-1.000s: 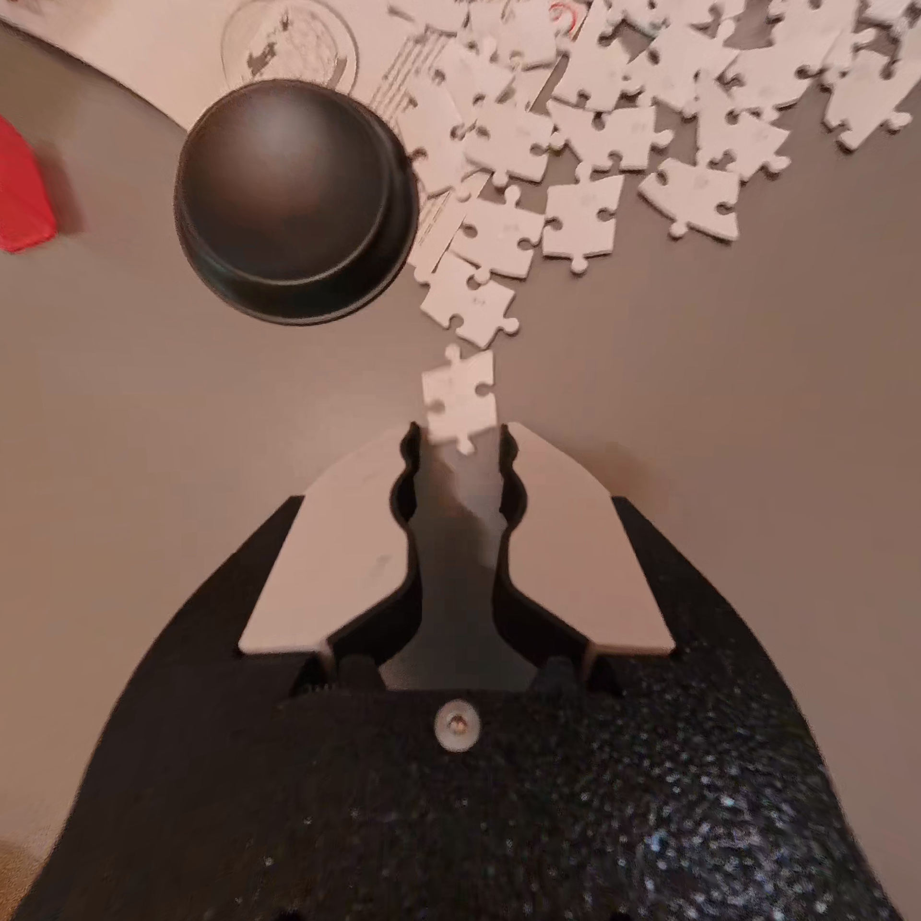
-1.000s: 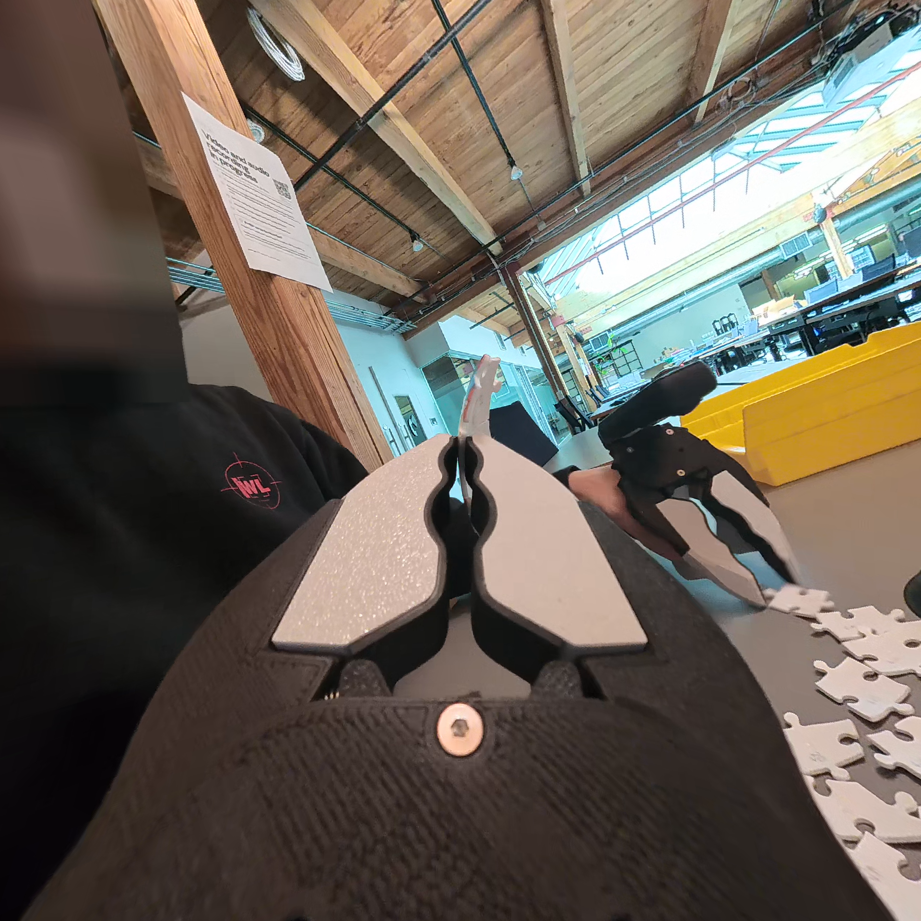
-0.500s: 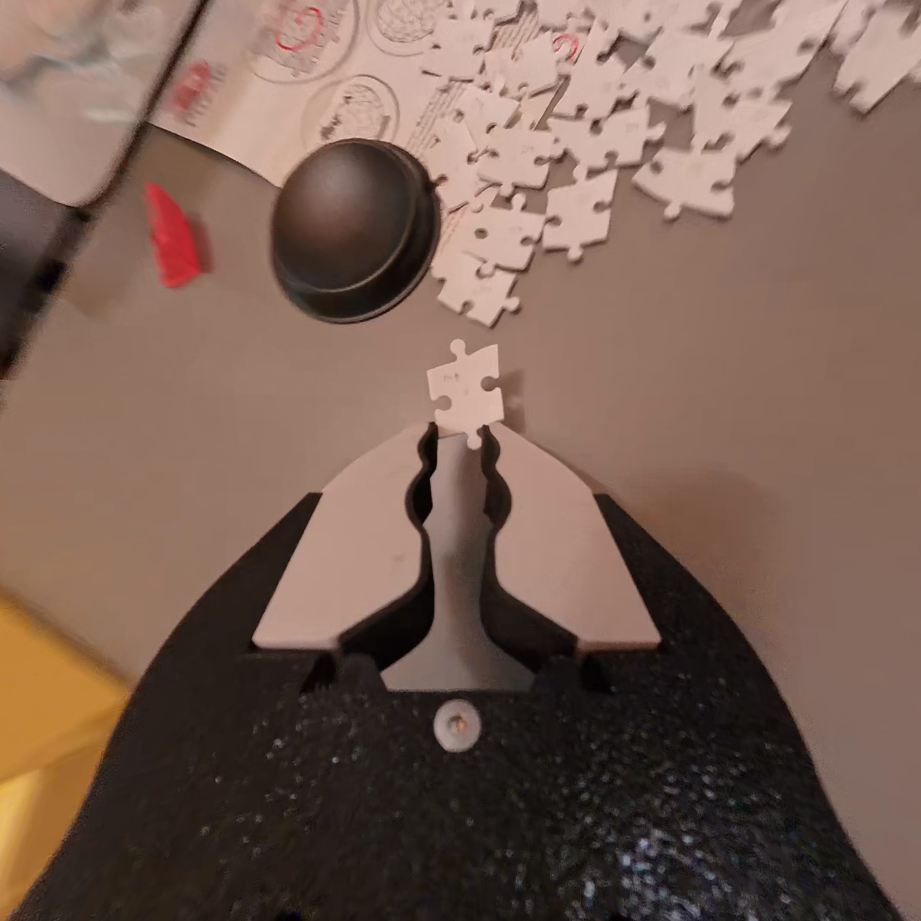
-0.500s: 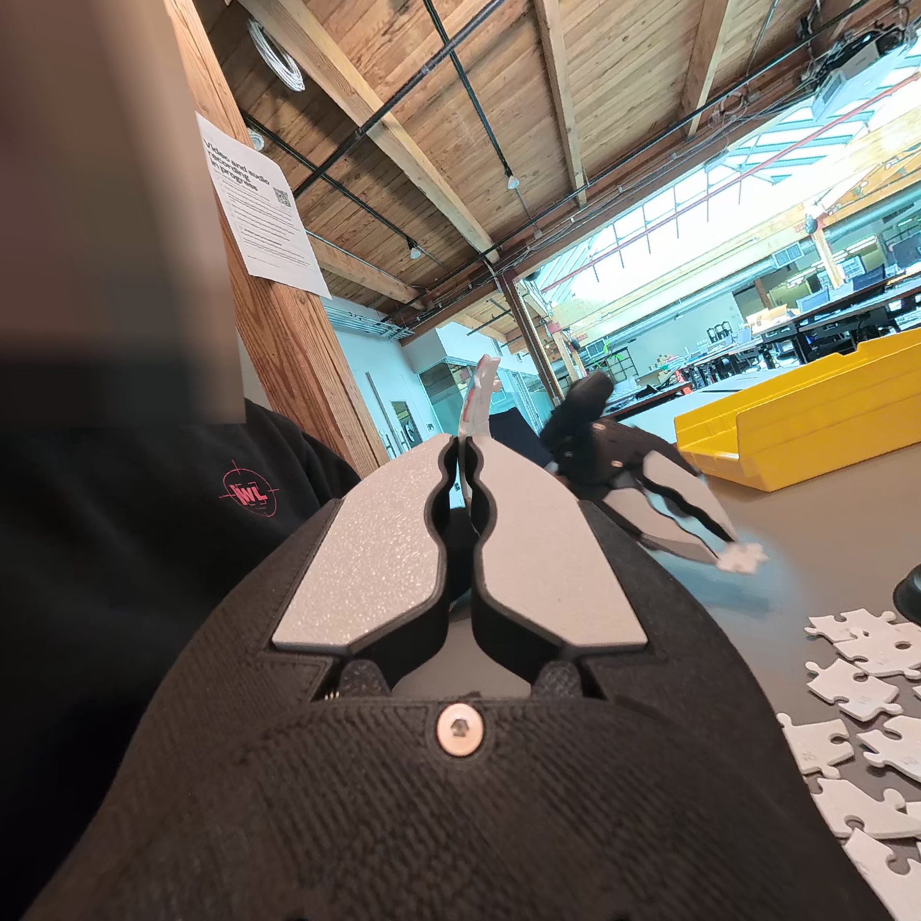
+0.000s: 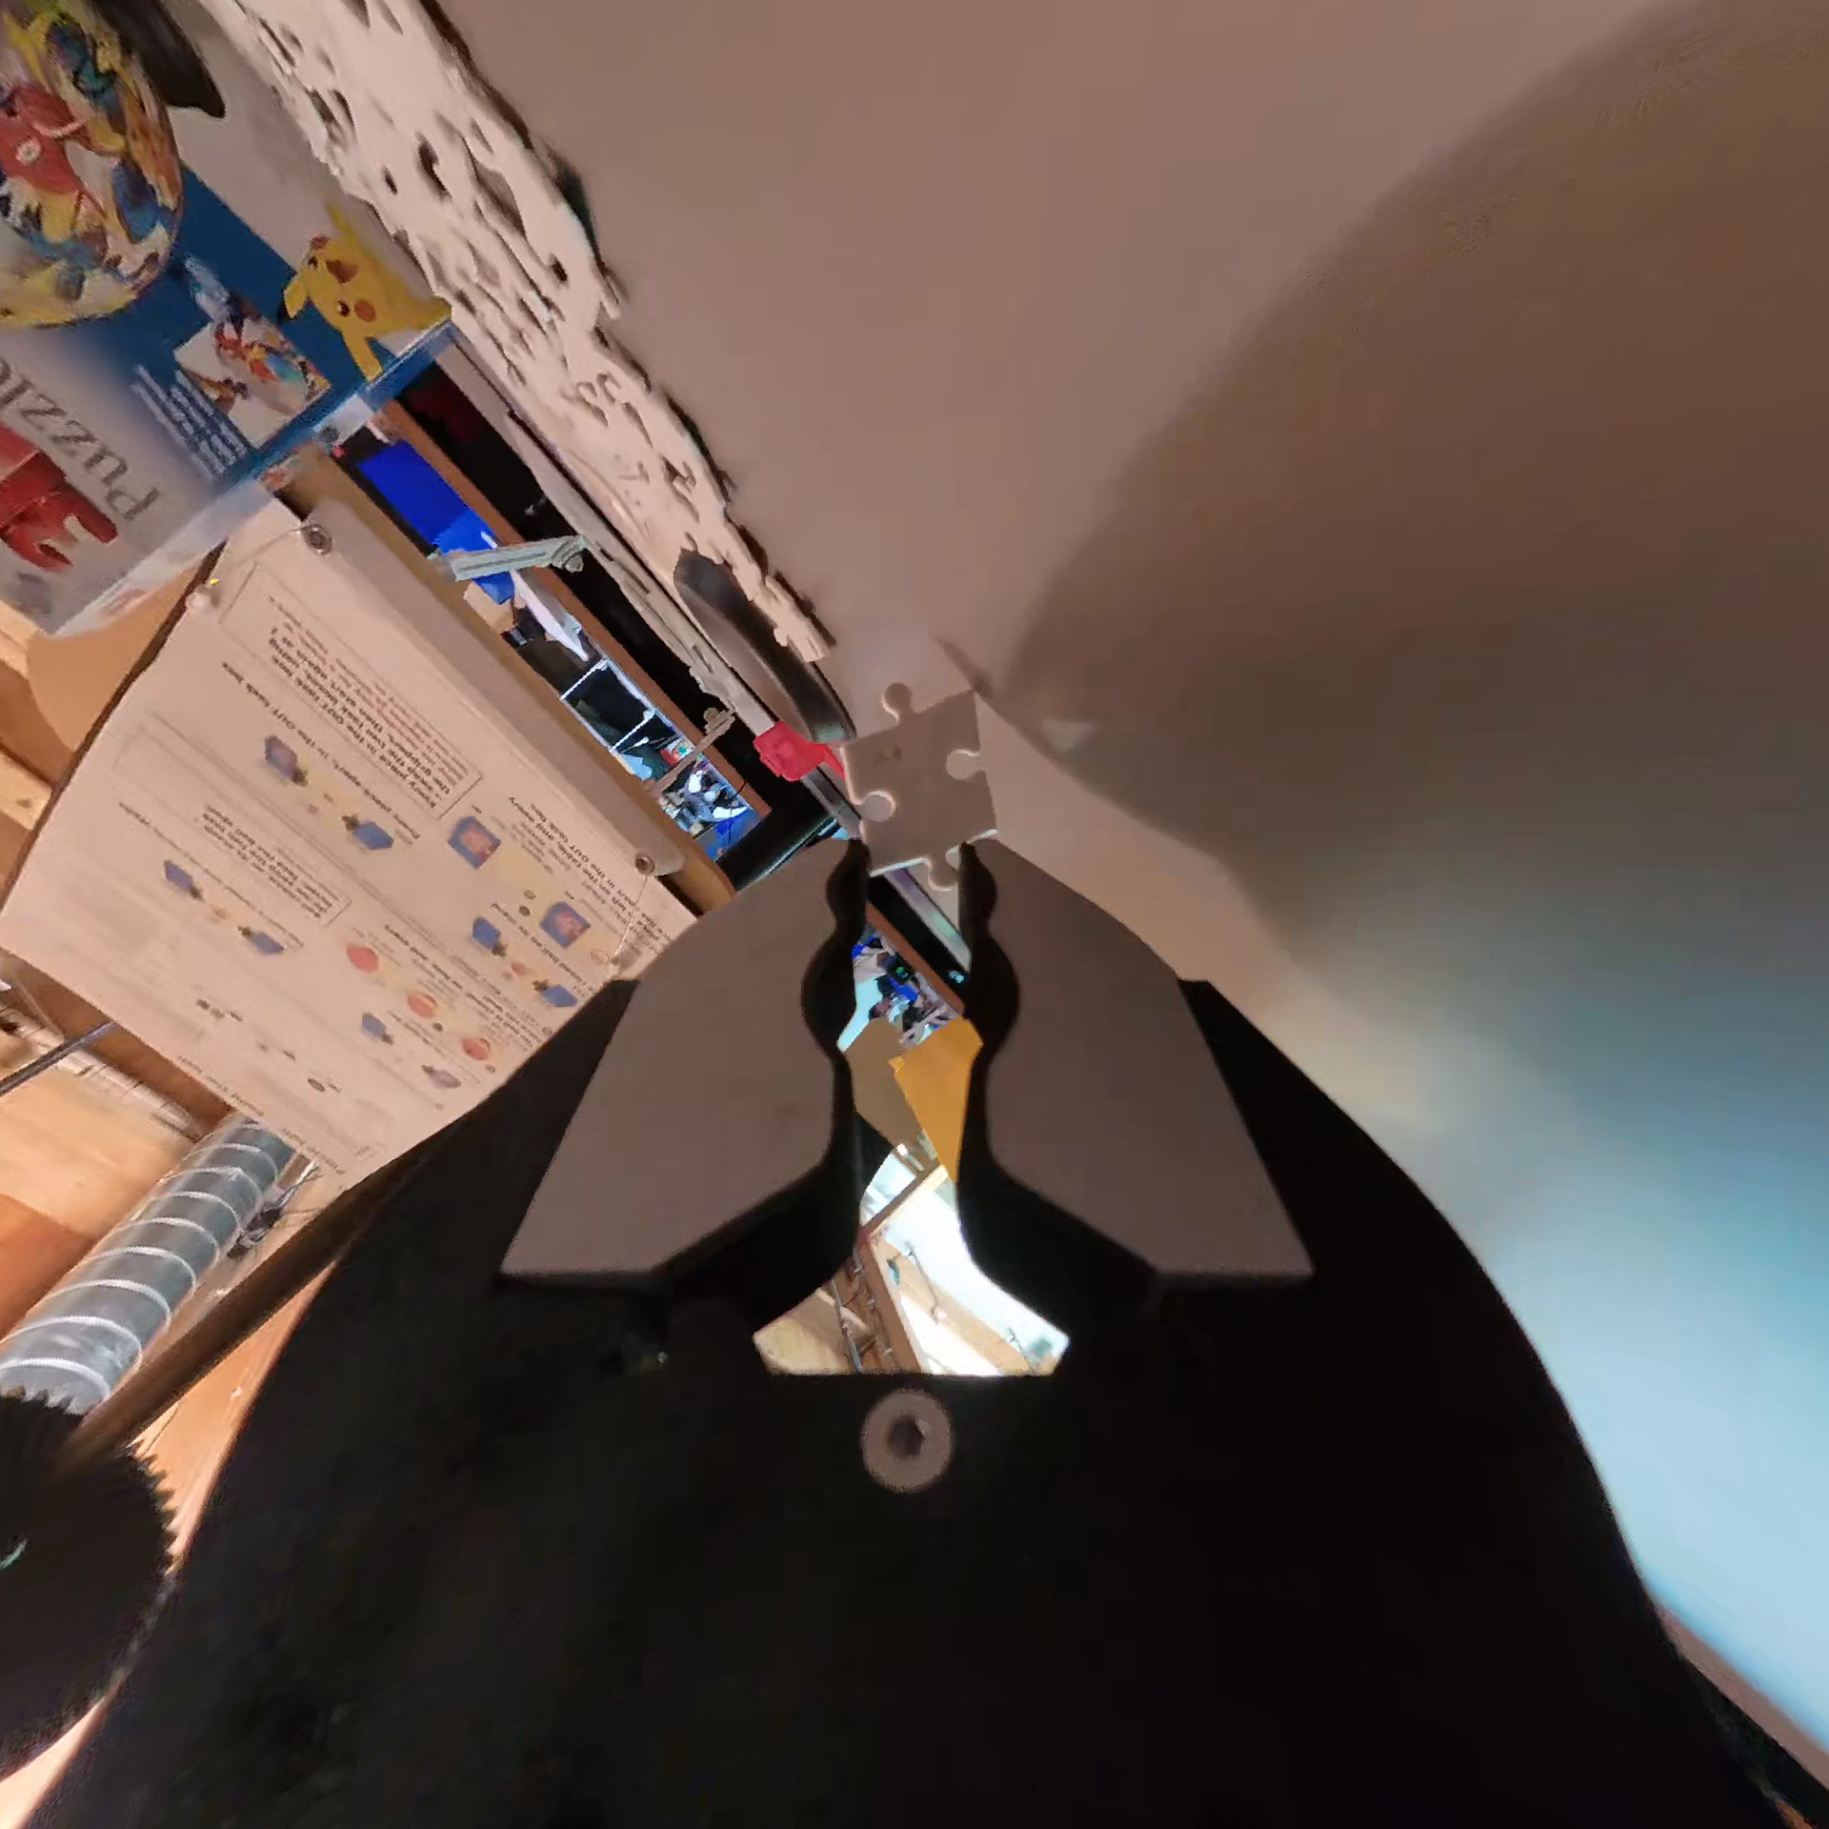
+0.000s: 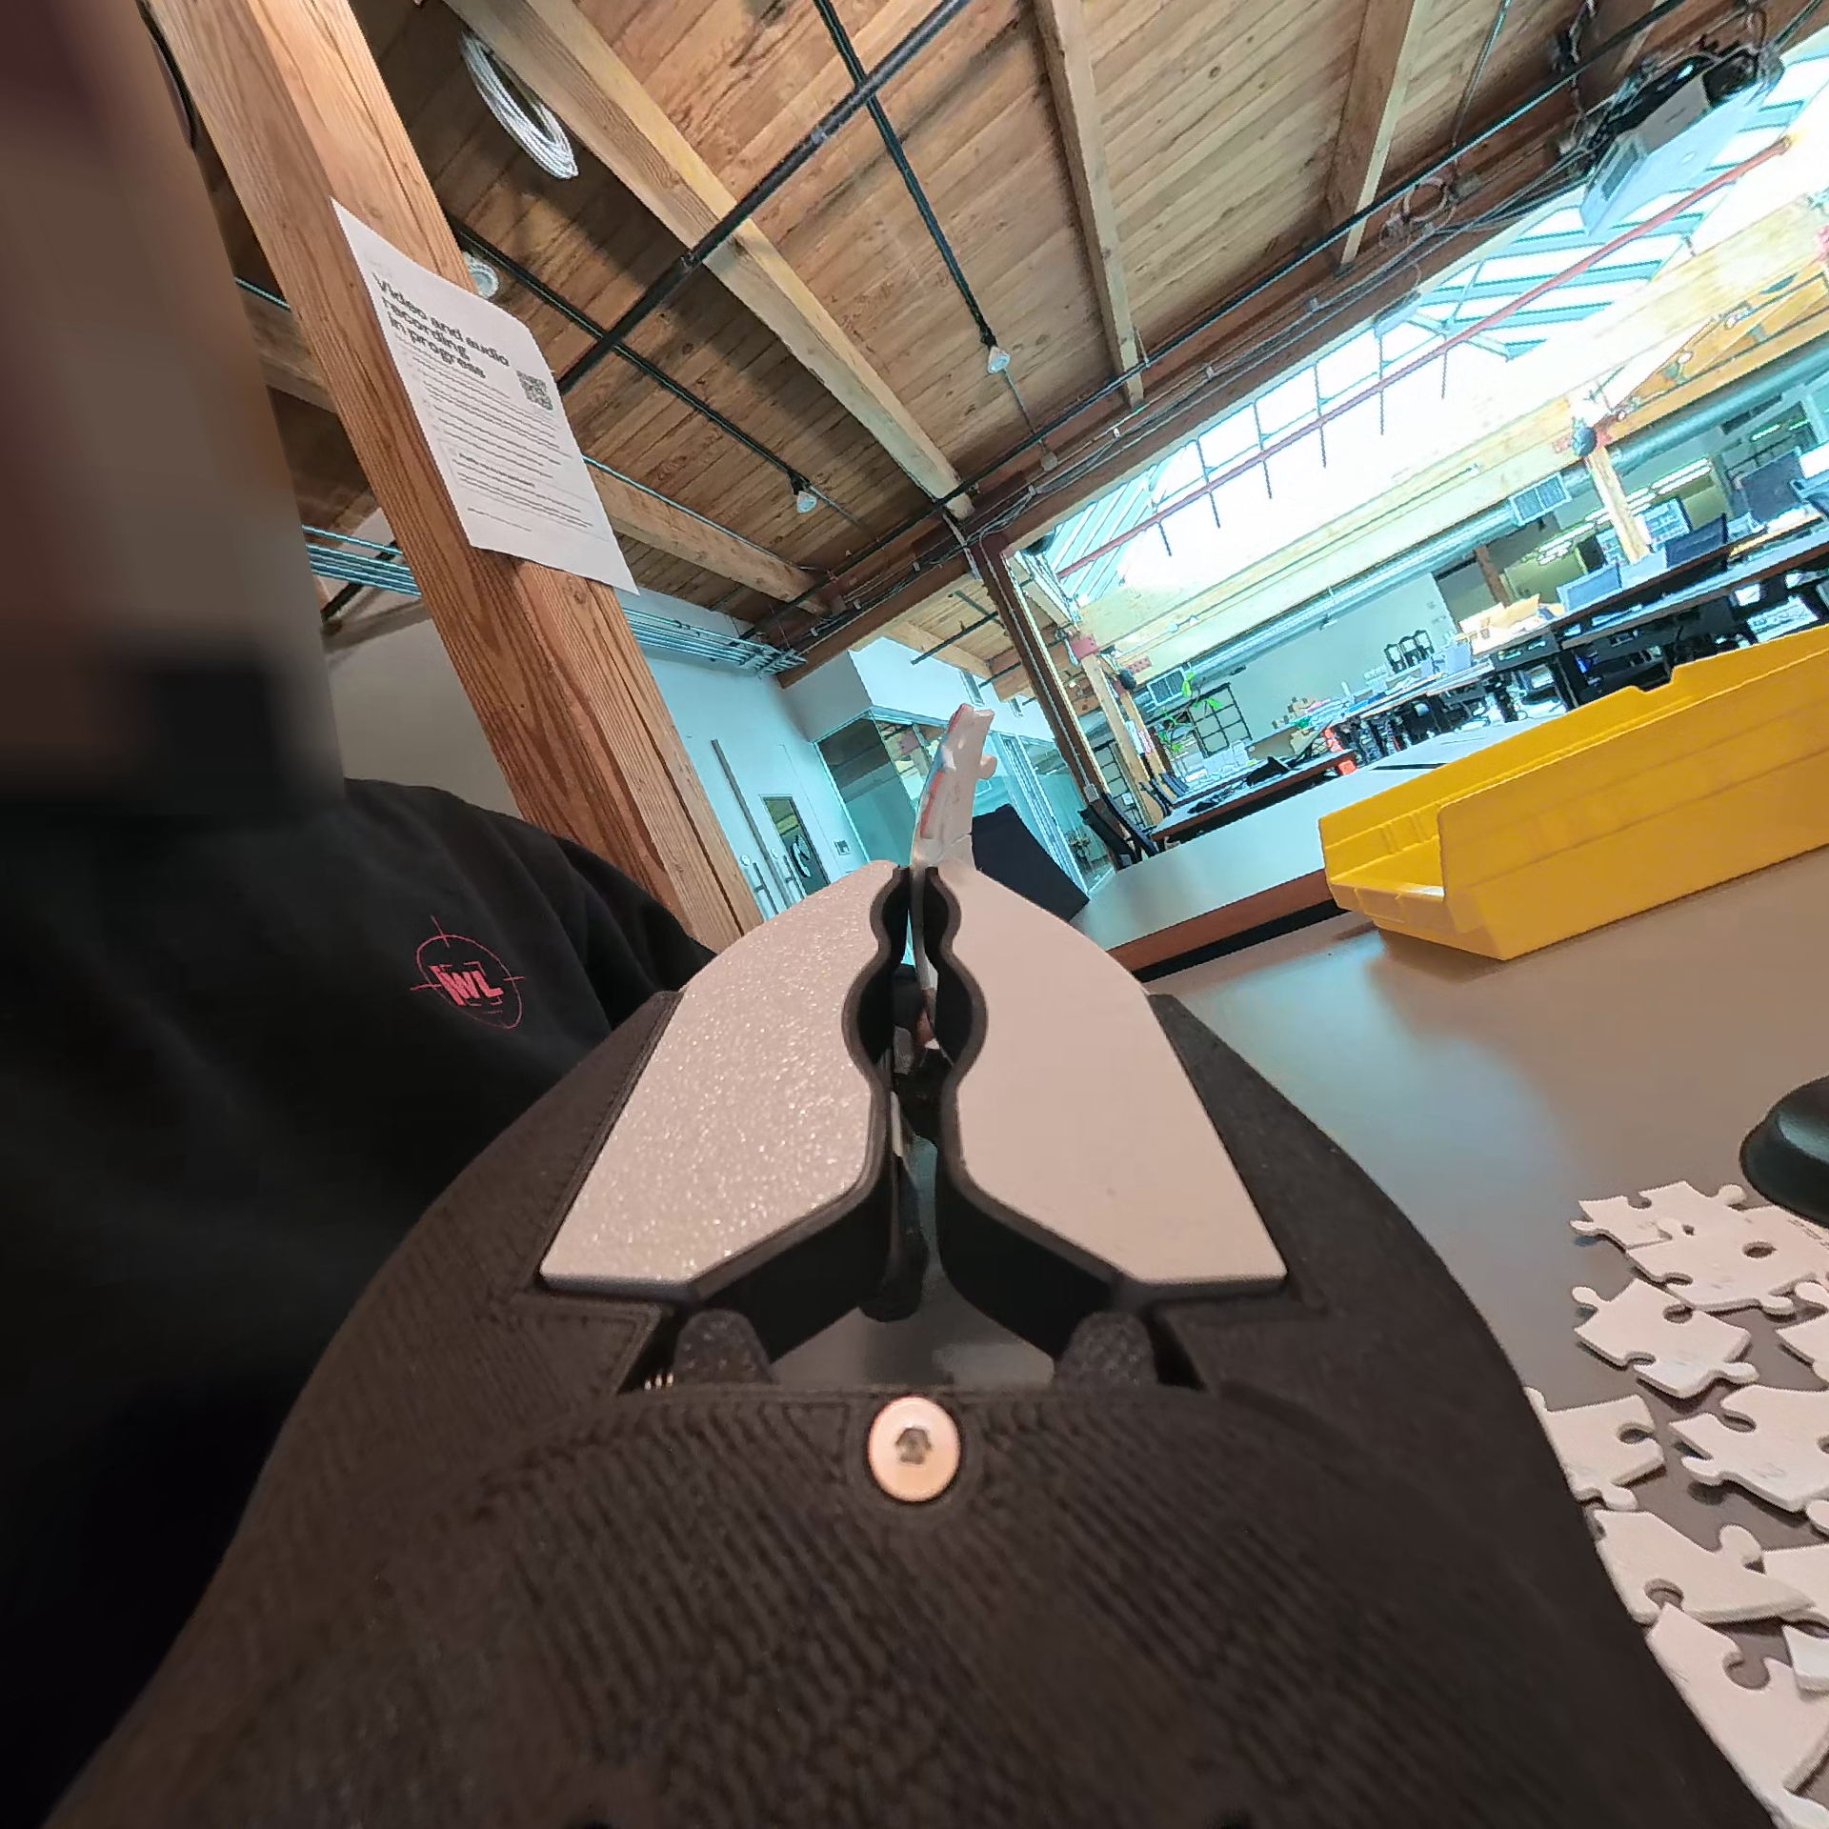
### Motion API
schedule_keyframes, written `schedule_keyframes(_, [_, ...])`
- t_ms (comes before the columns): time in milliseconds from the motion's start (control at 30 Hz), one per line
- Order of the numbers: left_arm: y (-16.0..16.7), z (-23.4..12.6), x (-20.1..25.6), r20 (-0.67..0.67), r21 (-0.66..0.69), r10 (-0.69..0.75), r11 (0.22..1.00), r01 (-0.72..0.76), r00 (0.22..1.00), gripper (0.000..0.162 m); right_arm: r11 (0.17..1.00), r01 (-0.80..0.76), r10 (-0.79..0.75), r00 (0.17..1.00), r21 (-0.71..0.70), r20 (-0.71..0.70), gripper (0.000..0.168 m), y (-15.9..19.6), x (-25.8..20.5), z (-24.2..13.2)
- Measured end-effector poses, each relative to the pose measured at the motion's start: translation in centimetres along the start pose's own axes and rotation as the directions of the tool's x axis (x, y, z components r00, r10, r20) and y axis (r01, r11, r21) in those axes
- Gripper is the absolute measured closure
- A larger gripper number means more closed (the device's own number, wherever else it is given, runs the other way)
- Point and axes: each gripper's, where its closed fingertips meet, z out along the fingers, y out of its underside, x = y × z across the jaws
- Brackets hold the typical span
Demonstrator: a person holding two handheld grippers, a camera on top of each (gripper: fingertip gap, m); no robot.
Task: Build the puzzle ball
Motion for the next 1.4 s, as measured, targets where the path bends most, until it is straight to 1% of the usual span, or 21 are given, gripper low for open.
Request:
schedule_keyframes(100, [-1.5, -1.0, -0.4, -0.028, 0.120, -0.088, 0.989, 0.091, 0.996, 0.136, 1.000, -0.003, 0.003, 1.000, -0.001, 0.000, 0.166, 0.0, 0.0, 0.0])
schedule_keyframes(200, [-2.9, -2.2, -0.5, -0.104, 0.239, -0.176, 0.951, 0.197, 0.979, 0.130, 1.000, 0.000, 0.000, 1.000, -0.002, -0.001, 0.166, 0.0, 0.0, 0.0])
schedule_keyframes(267, [-3.2, -2.8, -0.7, -0.180, 0.303, -0.280, 0.896, 0.324, 0.943, 0.125, 1.000, -0.002, 0.002, 1.000, -0.002, 0.000, 0.166, 0.0, 0.0, 0.0])
schedule_keyframes(300, [-3.1, -3.1, -1.0, -0.233, 0.324, -0.357, 0.849, 0.418, 0.905, 0.124, 1.000, -0.002, 0.002, 1.000, -0.001, 0.002, 0.166, 0.0, -0.1, 0.0])
schedule_keyframes(333, [-2.9, -3.2, -1.3, -0.295, 0.335, -0.441, 0.783, 0.524, 0.848, 0.123, 1.000, 0.000, 0.000, 1.000, -0.001, 0.003, 0.166, -0.1, -0.1, 0.0])
schedule_keyframes(367, [-2.6, -3.2, -1.6, -0.366, 0.329, -0.522, 0.702, 0.632, 0.770, 0.122, 1.000, 0.002, -0.002, 1.000, -0.003, 0.002, 0.166, -0.1, -0.1, 0.0])
schedule_keyframes(433, [-1.8, -2.6, -1.7, -0.509, 0.260, -0.644, 0.517, 0.815, 0.571, 0.121, 1.000, -0.001, 0.001, 1.000, -0.002, 0.004, 0.166, 0.0, -0.1, 0.0])
schedule_keyframes(500, [-1.9, -2.3, -0.9, -0.674, 0.161, -0.640, 0.358, 0.920, 0.367, 0.119, 1.000, -0.007, 0.007, 1.000, -0.003, 0.006, 0.166, 0.0, -0.1, 0.1])
schedule_keyframes(533, [-2.0, -2.1, -0.4, -0.731, 0.118, -0.618, 0.302, 0.946, 0.289, 0.118, 1.000, -0.007, 0.007, 1.000, -0.006, 0.006, 0.166, 0.1, -0.1, 0.1])
schedule_keyframes(567, [-2.1, -1.6, 0.0, -0.764, 0.082, -0.602, 0.266, 0.960, 0.232, 0.117, 1.000, -0.006, 0.006, 1.000, -0.009, 0.007, 0.166, 0.1, -0.1, 0.1])
schedule_keyframes(700, [-2.9, 0.0, 0.8, -0.811, -0.048, -0.582, 0.160, 0.986, 0.055, 0.119, 1.000, 0.001, -0.001, 1.000, -0.017, -0.005, 0.166, 0.2, 0.0, 0.1])
schedule_keyframes(733, [-3.5, -0.2, 0.7, -0.825, -0.050, -0.564, 0.149, 0.988, 0.043, 0.120, 1.000, -0.001, 0.001, 1.000, -0.017, -0.010, 0.166, 0.2, 0.1, 0.1])
schedule_keyframes(767, [-4.0, -0.5, 0.8, -0.838, -0.041, -0.544, 0.158, 0.987, 0.052, 0.122, 1.000, -0.005, 0.005, 1.000, -0.014, -0.015, 0.166, 0.2, 0.2, 0.0])
schedule_keyframes(833, [-4.5, -0.4, 1.4, -0.828, -0.038, -0.555, 0.197, 0.980, 0.080, 0.124, 1.000, -0.013, 0.013, 0.999, -0.012, -0.030, 0.166, 0.2, 0.5, 0.0])
schedule_keyframes(867, [-4.7, -0.4, 1.4, -0.825, -0.039, -0.560, 0.197, 0.980, 0.080, 0.126, 1.000, -0.016, 0.015, 0.999, -0.014, -0.047, 0.166, 0.3, 0.8, -0.1])
schedule_keyframes(967, [-5.1, -0.6, 1.2, -0.810, -0.065, -0.585, 0.154, 0.986, 0.037, 0.128, 1.000, -0.026, 0.025, 0.995, -0.009, -0.094, 0.166, 0.3, 1.5, -0.1])
schedule_keyframes(1033, [-5.2, -0.4, 1.1, -0.779, -0.108, -0.627, 0.108, 0.988, -0.016, 0.128, 0.999, -0.052, 0.053, 0.991, 0.011, -0.126, 0.166, 0.2, 2.0, -0.1])
schedule_keyframes(1133, [-5.3, -0.3, 0.9, -0.719, -0.187, -0.682, 0.009, 0.982, -0.131, 0.128, 0.992, -0.108, 0.115, 0.984, 0.058, -0.134, 0.166, -0.1, 2.5, -0.1])
schedule_keyframes(1233, [-5.9, -0.6, 0.6, -0.693, -0.227, -0.688, -0.079, 0.971, -0.218, 0.128, 0.978, -0.179, 0.189, 0.977, 0.104, -0.101, 0.166, -0.2, 2.5, 0.0])
schedule_keyframes(1300, [-6.3, -1.2, 0.0, -0.707, -0.216, -0.666, -0.116, 0.970, -0.237, 0.127, 0.972, -0.214, 0.224, 0.969, 0.101, -0.103, 0.166, 0.1, 2.8, 0.2])
schedule_keyframes(1400, [-4.7, -1.3, -1.5, -0.685, -0.132, -0.696, -0.171, 0.976, -0.214, 0.122, 0.969, -0.235, 0.241, 0.966, 0.073, -0.091, 0.166, 0.7, 2.7, 0.5])
